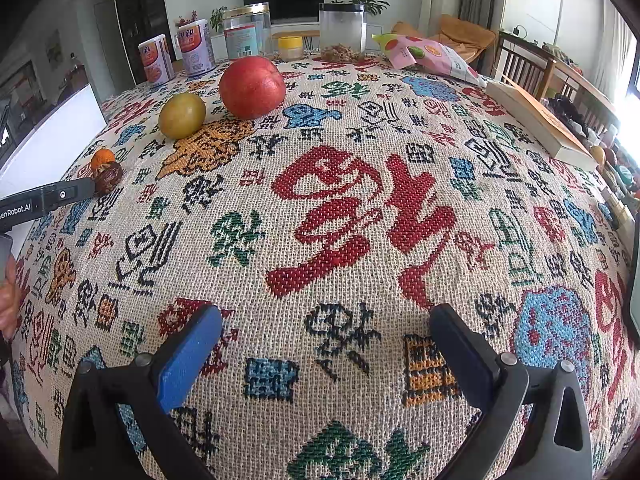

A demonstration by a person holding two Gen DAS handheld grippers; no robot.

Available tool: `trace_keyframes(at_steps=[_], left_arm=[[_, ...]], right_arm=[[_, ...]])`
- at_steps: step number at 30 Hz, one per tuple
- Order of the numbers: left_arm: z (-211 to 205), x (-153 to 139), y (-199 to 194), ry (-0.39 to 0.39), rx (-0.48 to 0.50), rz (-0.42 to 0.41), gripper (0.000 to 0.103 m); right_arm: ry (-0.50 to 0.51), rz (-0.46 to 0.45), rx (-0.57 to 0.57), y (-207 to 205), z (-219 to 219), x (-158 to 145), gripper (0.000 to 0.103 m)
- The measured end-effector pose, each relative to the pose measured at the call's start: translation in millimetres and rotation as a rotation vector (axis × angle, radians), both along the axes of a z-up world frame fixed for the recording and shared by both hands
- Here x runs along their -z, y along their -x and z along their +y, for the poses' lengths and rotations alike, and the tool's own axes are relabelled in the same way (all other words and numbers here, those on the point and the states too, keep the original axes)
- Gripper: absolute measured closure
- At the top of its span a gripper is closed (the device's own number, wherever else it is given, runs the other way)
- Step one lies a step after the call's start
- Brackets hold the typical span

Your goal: Organize fruits

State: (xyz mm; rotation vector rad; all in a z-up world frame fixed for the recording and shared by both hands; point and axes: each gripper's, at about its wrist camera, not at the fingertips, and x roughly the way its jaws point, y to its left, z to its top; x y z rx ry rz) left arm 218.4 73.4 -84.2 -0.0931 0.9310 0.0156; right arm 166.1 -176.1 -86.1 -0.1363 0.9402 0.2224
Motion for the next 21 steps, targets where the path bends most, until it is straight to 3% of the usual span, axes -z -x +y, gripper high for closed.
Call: trace_keyframes(at_steps=[1, 3, 4, 5, 7, 14, 21], left_arm=[[-3.4, 2.6, -3.9, -0.011, -0.009, 0.002, 0.013], [-6.9, 5.6, -11.0, -0.016, -0.038, 0.007, 0.023], [-7.2, 5.2, -12.5, -0.029, -0.059, -0.002, 0.031], [-6.7, 4.6, -12.9, -0.031, -0.064, -0.013, 0.048], [-5.7, 2.8, -10.4, -0.025, -0.056, -0.016, 0.056], [10.1, -10.7, 46.5, -0.032, -0.013, 0.008, 0.056], [29.9, 1.8, 74.6, -0.042, -0.062, 0.002, 0.052]], right_arm=[[0.000, 0.000, 0.000, 0.0, 0.0, 0.0, 0.000], [0.000, 0.000, 0.000, 0.1, 0.1, 0.1, 0.000], [0.000, 0.000, 0.000, 0.1, 0.1, 0.1, 0.000], [0.000, 0.000, 0.000, 0.1, 0.1, 0.0, 0.000], [0.000, 0.000, -0.001, 0.2, 0.0, 0.1, 0.000], [0.000, 0.000, -0.001, 0.3, 0.0, 0.1, 0.000], [0.000, 0.000, 0.000, 0.2, 0.2, 0.0, 0.000]])
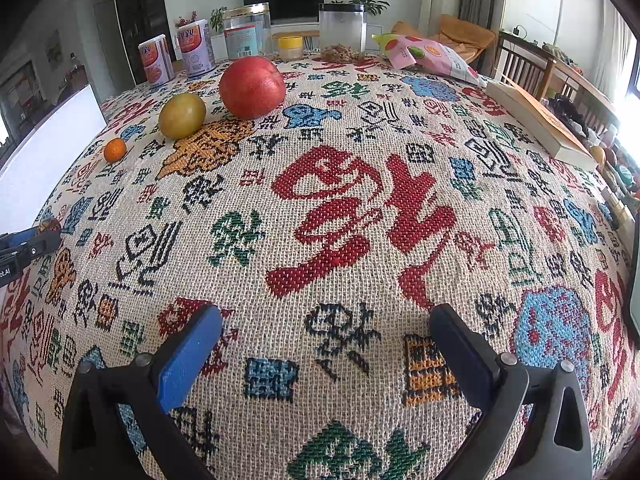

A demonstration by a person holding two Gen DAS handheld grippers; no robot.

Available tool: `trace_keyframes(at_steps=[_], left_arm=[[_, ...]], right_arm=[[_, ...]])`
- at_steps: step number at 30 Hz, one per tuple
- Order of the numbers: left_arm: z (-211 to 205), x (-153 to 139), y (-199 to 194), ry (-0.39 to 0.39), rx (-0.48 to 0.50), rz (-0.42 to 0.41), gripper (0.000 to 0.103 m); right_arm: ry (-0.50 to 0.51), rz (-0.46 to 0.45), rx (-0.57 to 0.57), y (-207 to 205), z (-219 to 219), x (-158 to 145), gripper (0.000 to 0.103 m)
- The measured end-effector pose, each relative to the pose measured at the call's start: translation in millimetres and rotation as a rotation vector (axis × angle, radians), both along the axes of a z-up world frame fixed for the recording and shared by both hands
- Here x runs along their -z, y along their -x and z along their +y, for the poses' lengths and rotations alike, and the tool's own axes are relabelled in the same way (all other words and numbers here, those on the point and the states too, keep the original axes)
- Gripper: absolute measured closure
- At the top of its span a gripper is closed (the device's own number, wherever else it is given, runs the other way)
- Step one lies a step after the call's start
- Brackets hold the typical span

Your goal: Organize fruits

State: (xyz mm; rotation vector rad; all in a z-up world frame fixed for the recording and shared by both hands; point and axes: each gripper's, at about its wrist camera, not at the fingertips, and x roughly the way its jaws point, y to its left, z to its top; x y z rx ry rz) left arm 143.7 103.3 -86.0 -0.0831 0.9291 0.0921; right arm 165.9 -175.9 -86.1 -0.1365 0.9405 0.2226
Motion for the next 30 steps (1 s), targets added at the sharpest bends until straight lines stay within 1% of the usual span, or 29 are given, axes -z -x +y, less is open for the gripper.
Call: trace_keyframes(at_steps=[2, 4, 5, 10, 12, 14, 15, 16, 17, 18, 19, 20, 21, 23, 27, 29, 30], left_arm=[[-0.6, 2.8, -0.2, -0.015, -0.019, 0.001, 0.030], [-3.5, 6.1, 0.7, -0.034, -0.021, -0.019, 0.024], [-4.3, 6.8, 1.6, -0.043, -0.024, -0.026, 0.022], [4.5, 5.9, 3.7, 0.005, -0.021, -0.031, 0.021], [7.7, 6.0, 8.0, -0.003, -0.029, -0.029, 0.021], [11.1, 5.8, 11.5, 0.011, -0.025, -0.037, 0.021], [12.5, 5.9, 11.7, 0.021, -0.027, -0.040, 0.021], [12.3, 6.2, 11.2, 0.022, -0.027, -0.039, 0.020], [10.3, 6.6, 10.4, 0.012, -0.023, -0.035, 0.018], [7.3, 7.2, 9.1, -0.006, -0.021, -0.027, 0.018], [5.2, 7.6, 8.5, -0.018, -0.020, -0.023, 0.018], [5.0, 7.7, 8.2, -0.018, -0.018, -0.023, 0.017], [6.0, 7.5, 8.4, -0.011, -0.018, -0.025, 0.017], [8.1, 7.1, 9.1, 0.004, -0.018, -0.030, 0.017], [7.5, 7.3, 8.6, -0.014, -0.017, -0.024, 0.017], [7.2, 6.9, 8.5, -0.016, -0.016, -0.023, 0.016], [7.1, 6.9, 8.7, -0.015, -0.016, -0.023, 0.016]], right_arm=[[0.001, -0.001, 0.001, -0.1, -0.2, -0.1, 0.000], [0.001, -0.002, 0.003, 0.5, -0.5, 0.0, 0.000], [0.000, -0.002, 0.003, 1.1, -0.9, 0.2, 0.000], [0.001, -0.002, 0.001, 3.7, -1.2, 0.1, 0.000], [0.001, -0.001, 0.001, 3.9, -1.2, 0.0, 0.000], [0.001, 0.002, 0.012, 4.2, -0.7, -0.4, 0.000], [-0.019, 0.010, 0.030, 3.8, 0.0, -2.0, 0.000], [-0.075, 0.011, 0.036, 3.6, 1.7, -5.4, 0.001], [-0.148, 0.012, 0.023, 2.5, 7.4, -10.3, 0.002], [-0.197, 0.010, 0.000, -0.3, 18.0, -15.6, 0.003], [-0.219, 0.008, -0.029, -3.9, 31.2, -20.6, 0.003], [-0.231, 0.006, -0.066, -9.2, 46.5, -25.6, 0.003], [-0.229, -0.005, -0.100, -15.5, 63.7, -30.3, 0.007], [-0.232, -0.015, -0.136, -32.3, 88.6, -34.5, 0.010], [-0.280, 0.028, -0.119, -81.3, 120.9, -26.8, 0.021], [-0.294, 0.054, -0.097, -104.3, 134.1, -21.7, 0.023], [-0.298, 0.072, -0.081, -114.8, 140.4, -18.7, 0.025]])
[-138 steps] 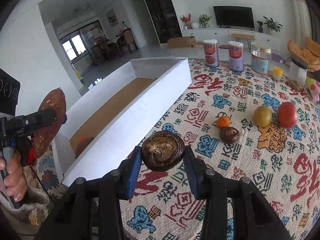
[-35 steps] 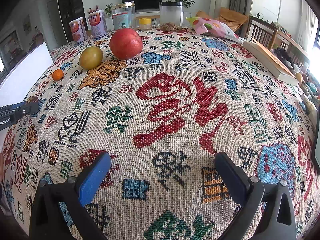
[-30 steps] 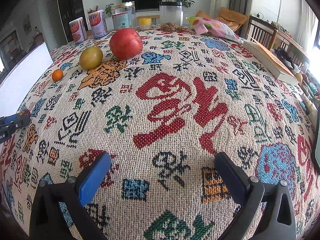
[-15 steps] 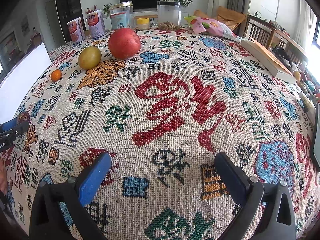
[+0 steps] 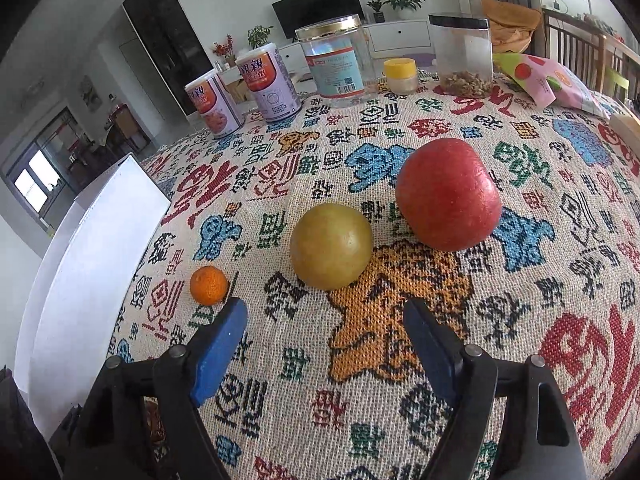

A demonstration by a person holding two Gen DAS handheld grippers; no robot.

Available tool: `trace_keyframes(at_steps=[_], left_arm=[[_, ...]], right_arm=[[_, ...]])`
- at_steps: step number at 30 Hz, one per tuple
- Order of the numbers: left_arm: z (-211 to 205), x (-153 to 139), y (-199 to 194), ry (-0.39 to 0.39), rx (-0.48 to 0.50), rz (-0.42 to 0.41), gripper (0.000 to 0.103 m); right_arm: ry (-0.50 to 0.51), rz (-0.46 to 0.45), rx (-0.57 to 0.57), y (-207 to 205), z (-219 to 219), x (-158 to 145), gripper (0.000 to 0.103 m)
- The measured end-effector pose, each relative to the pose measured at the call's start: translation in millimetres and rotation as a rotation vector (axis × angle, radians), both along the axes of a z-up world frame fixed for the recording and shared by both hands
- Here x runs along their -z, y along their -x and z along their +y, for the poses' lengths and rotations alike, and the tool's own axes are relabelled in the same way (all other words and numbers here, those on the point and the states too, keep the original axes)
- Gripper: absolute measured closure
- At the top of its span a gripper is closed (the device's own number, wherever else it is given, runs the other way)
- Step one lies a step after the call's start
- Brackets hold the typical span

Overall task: Organize fruits
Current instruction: 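Grasp the yellow-green round fruit with the right tool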

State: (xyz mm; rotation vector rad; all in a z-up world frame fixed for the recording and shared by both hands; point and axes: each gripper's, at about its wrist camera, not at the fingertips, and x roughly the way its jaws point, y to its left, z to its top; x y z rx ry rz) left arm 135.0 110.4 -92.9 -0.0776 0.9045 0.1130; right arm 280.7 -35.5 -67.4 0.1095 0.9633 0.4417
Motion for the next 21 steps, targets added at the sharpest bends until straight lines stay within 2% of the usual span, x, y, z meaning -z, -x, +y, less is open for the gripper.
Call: trace_keyframes(at_steps=[4, 5, 6, 10, 15, 18, 21], left_arm=[[0.4, -0.2, 0.2, 0.000, 0.000, 0.000, 0.016], [-0.2, 0.0, 0.0, 0.000, 0.000, 0.000, 0.016], [-0.2, 0.0, 0.0, 0.000, 0.000, 0.000, 0.016], [-0.1, 0.0, 0.0, 0.000, 0.000, 0.000, 0.016], [-0.7, 0.2, 0.0, -0.002, 0.001, 0.001, 0.016], [-0.6, 0.1, 0.1, -0.002, 0.001, 0.001, 0.016], [-1.4, 0.2, 0.0, -0.005, 0.001, 0.002, 0.016]], right_arm=[[0.005, 0.042, 0.058, -28.9, 17.8, 9.9, 0.034], [0.036, 0.035, 0.071, -31.3, 21.3, 10.9, 0.046], [0.071, 0.021, 0.076, -31.4, 24.1, 10.1, 0.052], [0.011, 0.015, 0.060, -13.7, 7.8, 6.7, 0.052], [-0.048, 0.011, -0.005, 45.3, -40.6, -4.5, 0.052], [-0.026, 0.065, -0.065, 85.2, -76.6, -5.3, 0.052], [0.051, 0.147, -0.112, 119.0, -106.0, -4.6, 0.052]])
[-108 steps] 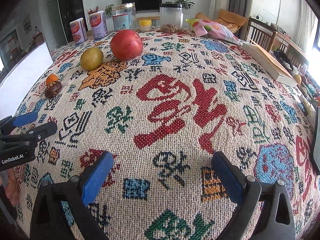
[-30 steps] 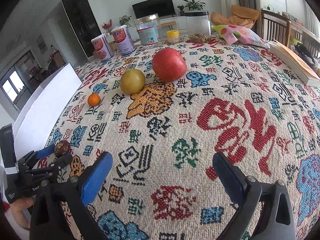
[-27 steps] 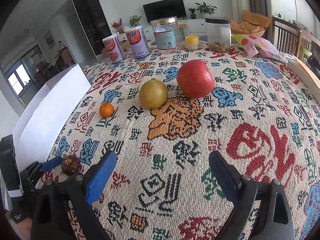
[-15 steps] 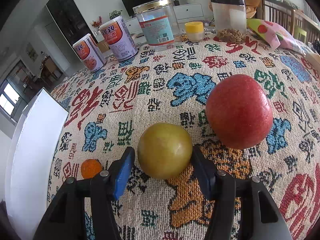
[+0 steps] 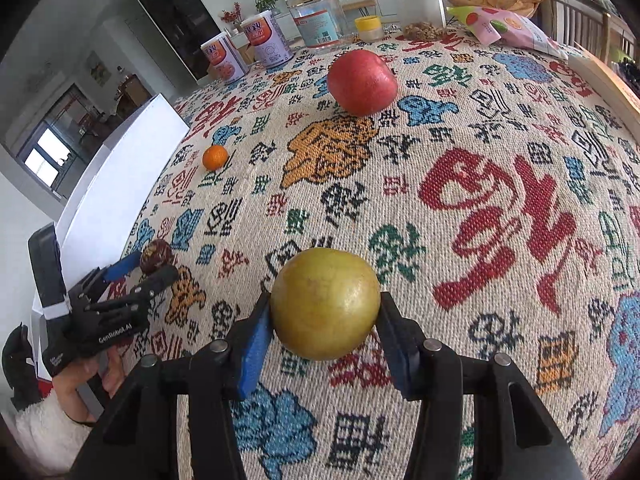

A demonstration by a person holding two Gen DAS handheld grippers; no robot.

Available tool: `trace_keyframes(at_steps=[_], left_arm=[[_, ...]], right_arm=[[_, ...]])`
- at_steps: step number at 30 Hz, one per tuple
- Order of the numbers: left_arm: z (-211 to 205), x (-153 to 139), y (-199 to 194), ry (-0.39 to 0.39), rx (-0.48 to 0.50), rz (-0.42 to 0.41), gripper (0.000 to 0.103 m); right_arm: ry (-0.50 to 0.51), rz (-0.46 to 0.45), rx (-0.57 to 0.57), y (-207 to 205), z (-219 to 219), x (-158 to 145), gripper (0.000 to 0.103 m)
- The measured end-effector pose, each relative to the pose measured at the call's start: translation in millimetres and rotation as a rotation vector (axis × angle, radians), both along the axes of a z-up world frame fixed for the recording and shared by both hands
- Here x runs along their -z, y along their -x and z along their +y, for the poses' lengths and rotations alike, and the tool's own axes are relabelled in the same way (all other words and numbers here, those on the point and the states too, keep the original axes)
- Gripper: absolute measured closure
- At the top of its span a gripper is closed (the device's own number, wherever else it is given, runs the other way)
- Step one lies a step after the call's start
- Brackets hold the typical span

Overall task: Organize fruits
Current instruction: 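Grasp the yellow-green round fruit with the right tool, then close the left tool on the dark brown fruit while the right tool holds the yellow-green fruit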

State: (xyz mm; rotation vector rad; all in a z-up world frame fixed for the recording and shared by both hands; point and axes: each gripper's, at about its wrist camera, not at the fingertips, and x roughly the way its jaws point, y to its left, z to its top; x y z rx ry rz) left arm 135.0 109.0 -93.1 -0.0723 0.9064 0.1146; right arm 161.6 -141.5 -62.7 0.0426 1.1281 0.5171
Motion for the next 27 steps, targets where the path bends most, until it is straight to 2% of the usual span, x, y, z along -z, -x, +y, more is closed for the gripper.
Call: trace_keyframes(at_steps=[4, 7, 12, 15, 22, 27], left_arm=[[-0.7, 0.3, 0.1, -0.002, 0.000, 0.001, 0.015], [-0.7, 0.3, 0.1, -0.001, 0.000, 0.001, 0.015], [-0.8, 0.3, 0.0, -0.002, 0.000, 0.001, 0.015], [-0.8, 0.3, 0.0, -0.002, 0.000, 0.001, 0.015], [-0.7, 0.3, 0.0, -0.003, 0.000, 0.001, 0.015], [-1.4, 0.7, -0.2, -0.007, 0.000, 0.002, 0.014]], right_arm=[[0.164, 0.081, -0.079, 16.9, -12.0, 2.0, 0.052], [0.221, 0.029, -0.093, 12.8, -3.3, 1.1, 0.052], [0.175, -0.133, -0.081, 1.9, 13.3, 2.9, 0.052], [0.129, -0.190, -0.048, 0.9, 13.5, 6.0, 0.052], [0.081, -0.259, 0.000, 9.6, 13.7, 9.5, 0.052], [0.078, -0.253, 0.019, 0.6, 17.6, 11.4, 0.052]])
